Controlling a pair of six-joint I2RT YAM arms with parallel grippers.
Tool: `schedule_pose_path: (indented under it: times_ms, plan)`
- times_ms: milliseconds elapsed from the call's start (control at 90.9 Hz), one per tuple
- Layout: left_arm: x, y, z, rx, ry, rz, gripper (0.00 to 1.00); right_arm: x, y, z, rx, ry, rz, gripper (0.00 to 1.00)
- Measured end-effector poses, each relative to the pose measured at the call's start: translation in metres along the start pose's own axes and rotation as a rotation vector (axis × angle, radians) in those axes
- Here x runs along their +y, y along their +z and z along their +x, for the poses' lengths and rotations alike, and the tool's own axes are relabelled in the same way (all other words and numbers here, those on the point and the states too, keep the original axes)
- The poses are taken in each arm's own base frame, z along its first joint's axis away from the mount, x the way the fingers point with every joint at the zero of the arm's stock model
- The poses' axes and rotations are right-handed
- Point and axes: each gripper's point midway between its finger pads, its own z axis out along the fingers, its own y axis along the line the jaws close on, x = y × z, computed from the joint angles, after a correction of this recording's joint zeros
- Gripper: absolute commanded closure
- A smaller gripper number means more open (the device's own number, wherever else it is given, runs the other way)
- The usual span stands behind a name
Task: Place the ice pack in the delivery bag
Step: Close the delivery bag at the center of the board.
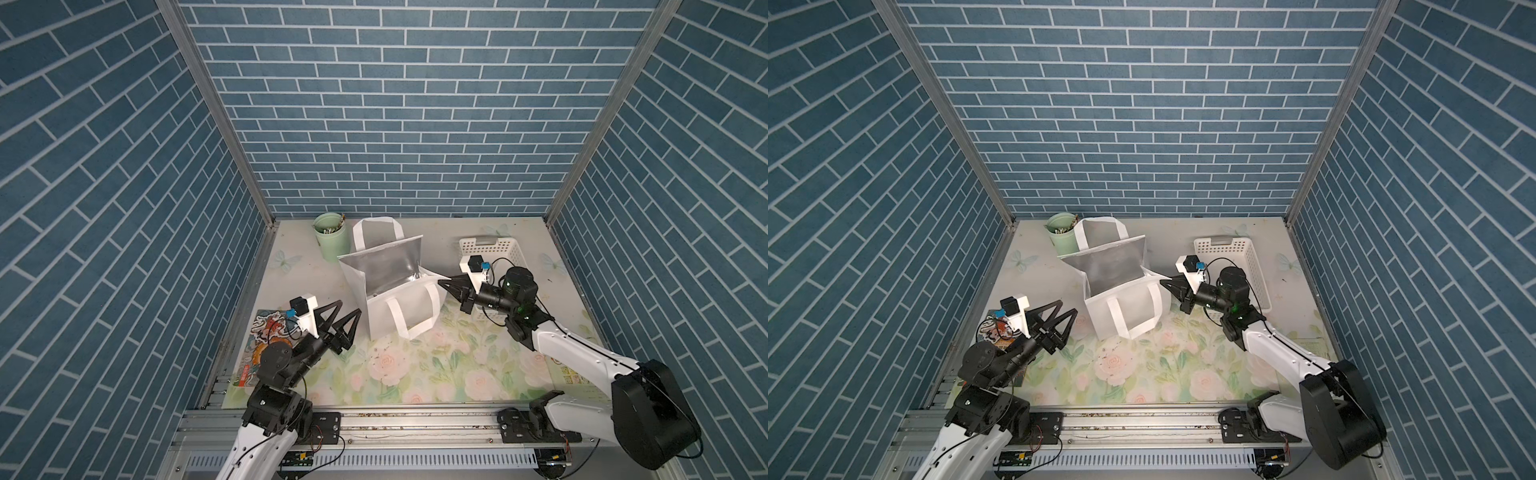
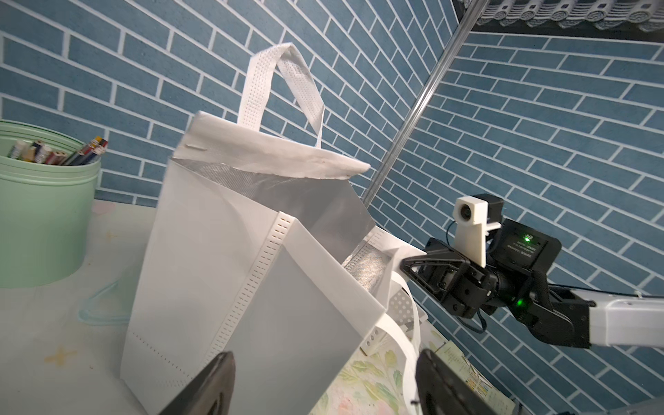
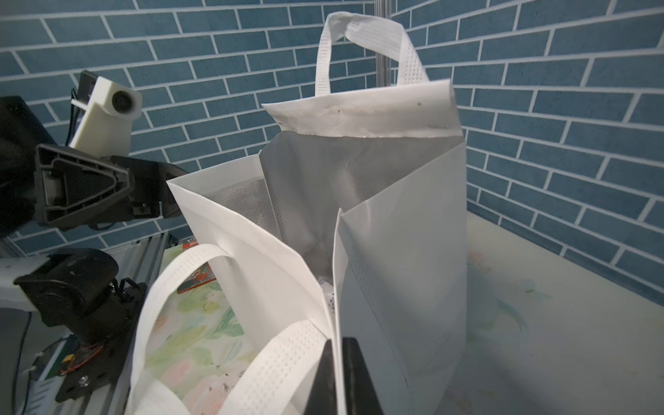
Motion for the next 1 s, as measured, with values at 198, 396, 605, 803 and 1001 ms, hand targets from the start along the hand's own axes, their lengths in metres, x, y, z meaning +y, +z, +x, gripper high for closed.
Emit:
schedule_pose_path:
  times_ms: [198, 396, 605, 803, 1001]
  plan:
    - [-0.012, 0.010, 0.022, 0.042, 0.036, 0.056, 0.17, -0.004, 0.003, -0.007, -0.006, 0.027, 0.015, 1.00]
    - [0.002, 0.021, 0.031, 0.048, 0.072, -0.005, 0.24, -0.001, 0.001, -0.011, -0.004, 0.059, 0.038, 1.00]
    - [0.019, 0.032, 0.032, 0.027, 0.095, -0.078, 0.32, 0.005, -0.002, -0.013, 0.008, 0.088, 0.059, 1.00]
    - [0.031, 0.041, 0.038, 0.041, 0.136, -0.122, 0.07, 0.006, -0.001, -0.009, 0.025, 0.103, 0.069, 1.00]
    - [0.042, 0.047, 0.042, 0.053, 0.145, -0.171, 0.07, 0.003, -0.001, -0.008, 0.027, 0.105, 0.088, 1.00]
